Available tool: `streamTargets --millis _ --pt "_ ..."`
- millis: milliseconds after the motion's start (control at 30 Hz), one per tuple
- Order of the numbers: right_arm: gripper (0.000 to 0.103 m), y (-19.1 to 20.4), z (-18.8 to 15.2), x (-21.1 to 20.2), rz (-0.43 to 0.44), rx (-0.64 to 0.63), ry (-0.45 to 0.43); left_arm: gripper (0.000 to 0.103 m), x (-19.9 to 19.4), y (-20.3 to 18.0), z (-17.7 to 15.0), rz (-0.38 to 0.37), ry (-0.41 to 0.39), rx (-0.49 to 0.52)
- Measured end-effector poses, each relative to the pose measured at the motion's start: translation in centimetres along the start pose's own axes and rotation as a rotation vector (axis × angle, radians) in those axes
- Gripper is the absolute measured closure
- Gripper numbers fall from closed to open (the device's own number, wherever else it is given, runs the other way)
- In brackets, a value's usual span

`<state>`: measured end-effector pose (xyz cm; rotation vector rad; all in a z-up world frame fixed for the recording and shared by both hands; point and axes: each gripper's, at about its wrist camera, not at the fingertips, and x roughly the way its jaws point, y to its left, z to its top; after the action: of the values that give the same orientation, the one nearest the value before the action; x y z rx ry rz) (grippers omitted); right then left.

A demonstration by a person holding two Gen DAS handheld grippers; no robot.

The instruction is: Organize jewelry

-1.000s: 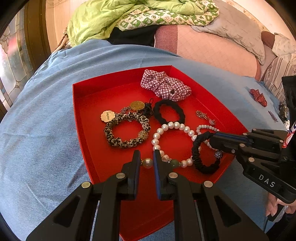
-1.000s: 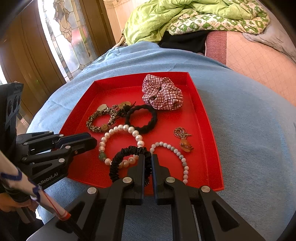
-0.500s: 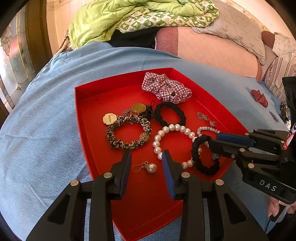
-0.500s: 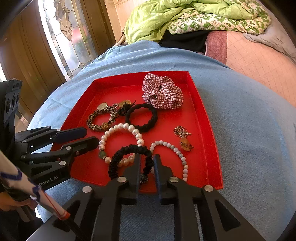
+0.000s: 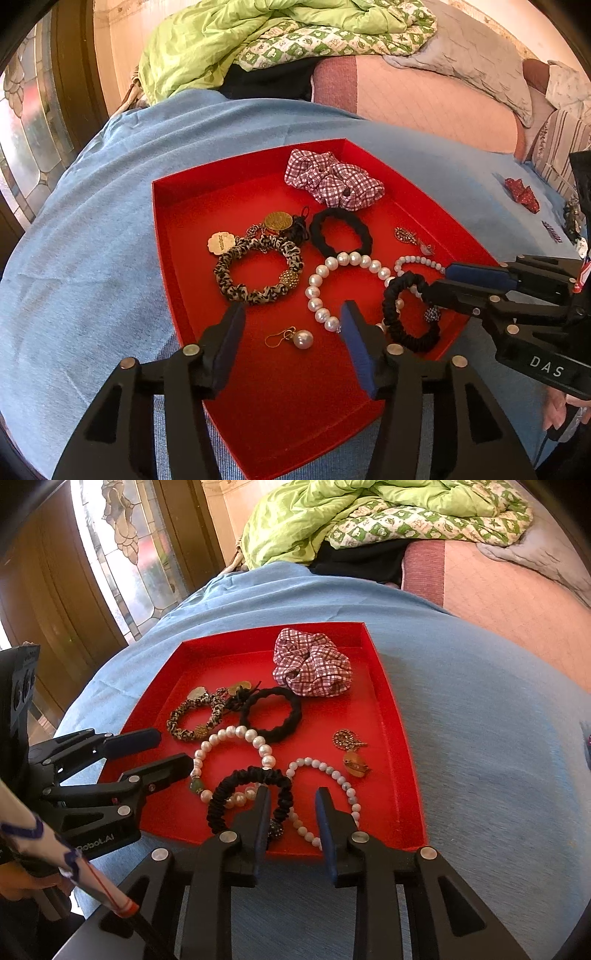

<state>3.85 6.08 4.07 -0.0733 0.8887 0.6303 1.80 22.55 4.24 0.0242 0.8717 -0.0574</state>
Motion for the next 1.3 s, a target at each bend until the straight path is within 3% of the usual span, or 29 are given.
streamTargets --millis 367,867,1100,1300 --pt "0.064 -0.9 0.0 -0.7 -0.020 0.019 -0.003 0.038 -0.2 -0.2 0.1 0.032 -0.013 0.002" --pt "0.051 -1.7 -0.2 -1.9 -0.035 0.040 -0.011 0.022 -0.9 -0.5 0.3 0.132 -0.059 0.006" --pt "0.044 -2.0 -0.5 -3.9 -0.053 0.057 -0.040 0.013 -2.5 -0.7 0.4 0.209 -0.134 -0.070" --pt "0.038 -2.4 -1.6 -7.8 -0.143 0.047 -0.103 0.010 -6.6 -1.8 -0.4 0.196 -0.250 -0.165"
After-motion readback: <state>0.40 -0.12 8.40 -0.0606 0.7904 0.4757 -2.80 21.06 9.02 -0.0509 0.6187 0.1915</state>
